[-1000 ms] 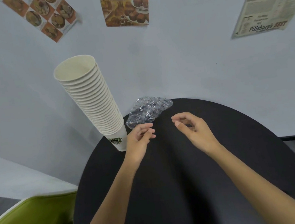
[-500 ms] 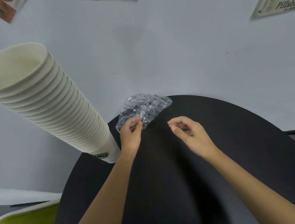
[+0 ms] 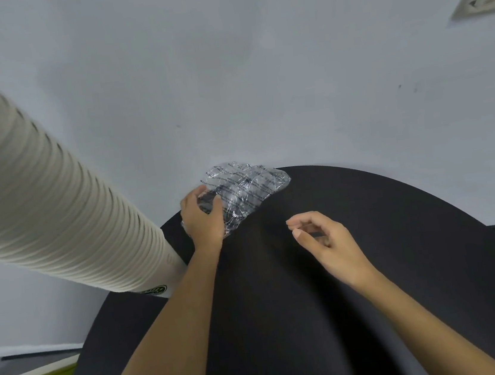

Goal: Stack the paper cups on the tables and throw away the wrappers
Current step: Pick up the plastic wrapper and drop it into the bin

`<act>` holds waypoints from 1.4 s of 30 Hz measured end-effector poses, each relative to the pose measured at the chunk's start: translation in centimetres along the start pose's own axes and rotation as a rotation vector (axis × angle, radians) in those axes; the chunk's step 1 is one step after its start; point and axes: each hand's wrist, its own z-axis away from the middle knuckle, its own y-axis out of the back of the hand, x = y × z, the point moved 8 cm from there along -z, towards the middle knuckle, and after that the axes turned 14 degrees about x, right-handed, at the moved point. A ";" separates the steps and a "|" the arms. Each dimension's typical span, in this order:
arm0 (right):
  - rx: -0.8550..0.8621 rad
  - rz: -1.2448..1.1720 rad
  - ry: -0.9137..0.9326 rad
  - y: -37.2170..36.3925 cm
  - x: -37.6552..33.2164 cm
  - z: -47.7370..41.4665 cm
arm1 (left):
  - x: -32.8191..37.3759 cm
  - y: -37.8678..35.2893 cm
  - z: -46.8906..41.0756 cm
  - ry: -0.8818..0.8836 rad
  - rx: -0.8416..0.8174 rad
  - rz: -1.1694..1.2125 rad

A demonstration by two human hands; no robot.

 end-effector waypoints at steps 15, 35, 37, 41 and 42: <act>0.005 -0.036 -0.022 0.1 0.9 0.2 | -0.6 -0.9 1.0 0.084 -0.075 -0.140; 0.119 -0.090 0.032 6.4 -4.5 7.4 | 7.3 5.5 12.0 0.105 -0.321 0.291; 0.136 -0.093 0.042 7.4 -5.2 8.7 | 8.1 6.5 13.1 0.093 -0.334 0.294; 0.172 -0.105 0.043 9.5 -6.5 11.2 | 9.5 8.6 15.3 0.105 -0.346 0.300; 0.182 -0.105 0.048 10.0 -6.9 11.8 | 9.9 9.1 15.9 0.106 -0.354 0.305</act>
